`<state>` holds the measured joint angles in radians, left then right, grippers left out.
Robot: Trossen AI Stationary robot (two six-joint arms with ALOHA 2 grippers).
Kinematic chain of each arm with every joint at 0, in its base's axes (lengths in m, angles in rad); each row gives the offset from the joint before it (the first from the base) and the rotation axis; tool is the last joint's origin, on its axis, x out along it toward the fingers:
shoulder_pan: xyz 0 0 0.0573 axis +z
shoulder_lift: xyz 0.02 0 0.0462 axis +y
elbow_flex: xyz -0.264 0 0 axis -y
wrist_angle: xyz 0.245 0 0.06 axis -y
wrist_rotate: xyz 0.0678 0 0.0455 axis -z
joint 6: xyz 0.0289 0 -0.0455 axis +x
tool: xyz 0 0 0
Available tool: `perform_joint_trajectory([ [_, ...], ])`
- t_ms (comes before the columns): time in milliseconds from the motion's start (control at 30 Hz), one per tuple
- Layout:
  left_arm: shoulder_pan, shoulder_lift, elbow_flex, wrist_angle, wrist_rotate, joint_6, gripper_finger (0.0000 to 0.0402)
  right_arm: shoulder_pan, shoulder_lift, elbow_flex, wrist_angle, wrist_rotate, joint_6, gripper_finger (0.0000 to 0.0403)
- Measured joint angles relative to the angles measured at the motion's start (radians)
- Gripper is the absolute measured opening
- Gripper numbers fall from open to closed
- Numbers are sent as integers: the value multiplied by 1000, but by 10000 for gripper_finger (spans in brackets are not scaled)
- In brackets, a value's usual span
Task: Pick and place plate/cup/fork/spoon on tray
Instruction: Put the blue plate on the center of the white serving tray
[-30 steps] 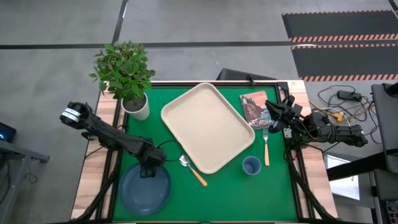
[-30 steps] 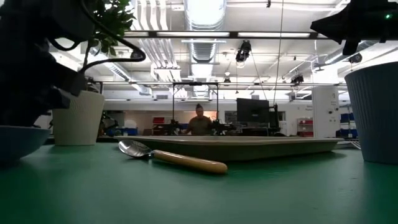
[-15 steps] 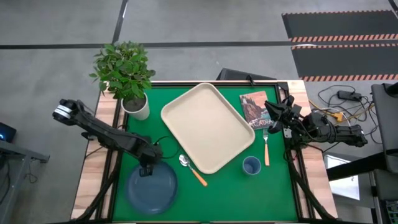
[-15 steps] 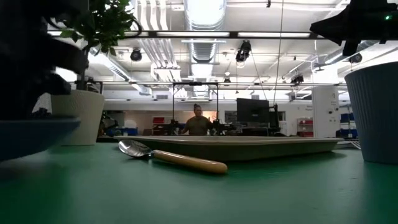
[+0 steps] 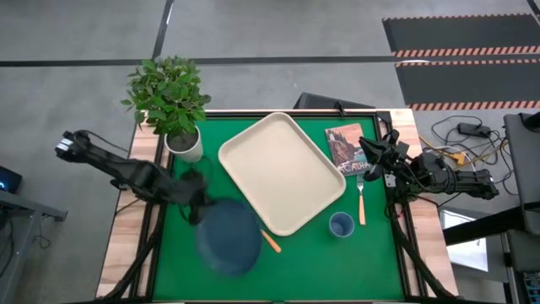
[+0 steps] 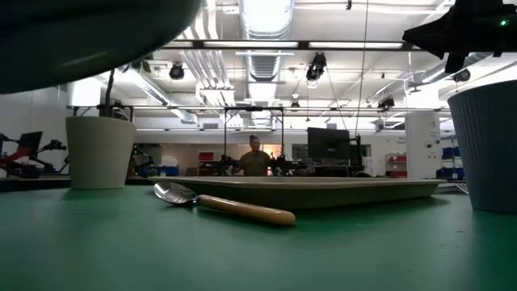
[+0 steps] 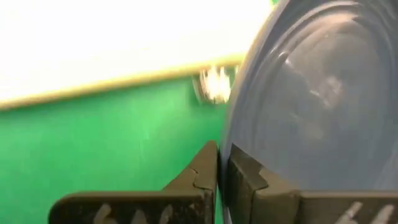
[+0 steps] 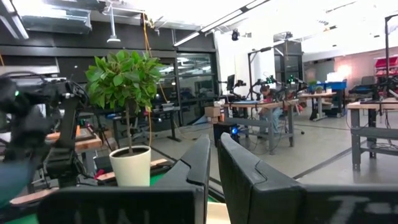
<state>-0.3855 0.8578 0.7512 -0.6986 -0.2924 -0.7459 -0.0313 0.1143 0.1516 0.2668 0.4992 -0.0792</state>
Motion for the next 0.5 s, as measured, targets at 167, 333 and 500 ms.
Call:
perform_joint_trajectory([
  [167,0,-43,-4,101,-410,-197,1,0,0,0,0,0,-3,22],
  [333,11,28,-4,204,-667,-288,1,0,0,0,1,0,-12,22],
  [500,59,176,-4,354,-736,-219,0,0,0,0,4,0,-14,22],
])
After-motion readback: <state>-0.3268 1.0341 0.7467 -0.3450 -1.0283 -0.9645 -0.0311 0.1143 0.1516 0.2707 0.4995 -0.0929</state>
